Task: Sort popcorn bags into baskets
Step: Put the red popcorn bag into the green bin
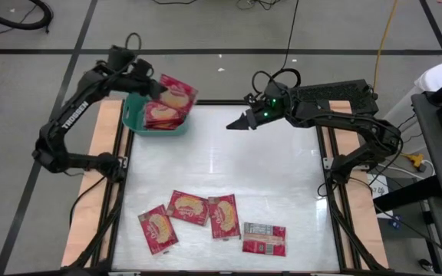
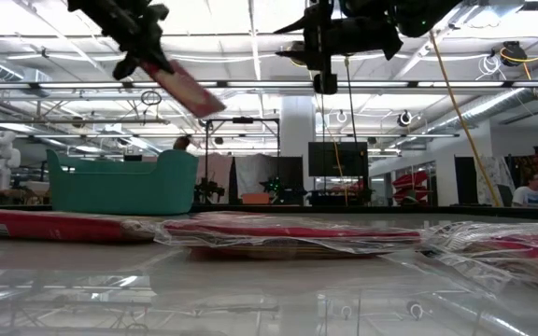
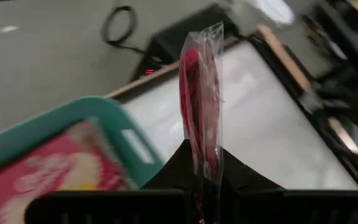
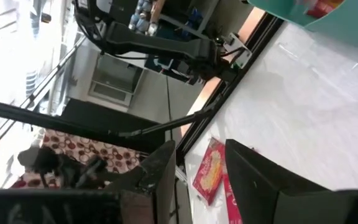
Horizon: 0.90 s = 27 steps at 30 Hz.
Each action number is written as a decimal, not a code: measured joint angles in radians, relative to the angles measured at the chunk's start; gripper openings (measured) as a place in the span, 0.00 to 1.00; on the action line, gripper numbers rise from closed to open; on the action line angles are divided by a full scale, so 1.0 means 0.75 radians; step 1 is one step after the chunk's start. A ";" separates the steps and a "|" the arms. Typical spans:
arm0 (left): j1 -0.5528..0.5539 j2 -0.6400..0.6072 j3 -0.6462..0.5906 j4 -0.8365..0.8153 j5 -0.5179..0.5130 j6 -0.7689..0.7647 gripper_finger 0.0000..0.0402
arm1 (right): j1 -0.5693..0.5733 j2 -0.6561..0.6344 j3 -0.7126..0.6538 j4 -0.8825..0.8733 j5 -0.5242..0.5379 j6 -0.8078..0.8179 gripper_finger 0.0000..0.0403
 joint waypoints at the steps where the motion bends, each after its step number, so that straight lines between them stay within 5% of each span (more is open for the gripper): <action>1: 0.038 0.001 0.000 -0.013 -0.007 0.001 0.05 | 0.000 0.000 0.000 -0.002 0.006 -0.009 0.32; 11: 0.312 0.001 -0.121 -0.026 -0.012 0.046 0.06 | -0.003 0.000 0.000 -0.011 0.038 -0.082 0.32; 16: 0.296 -0.010 -0.241 -0.025 0.003 -0.047 0.07 | -0.003 0.000 0.000 -0.030 0.036 -0.080 0.32; 27: 0.284 -0.009 -0.446 0.237 -0.206 -0.205 0.07 | -0.001 0.000 0.000 -0.040 0.027 0.054 0.32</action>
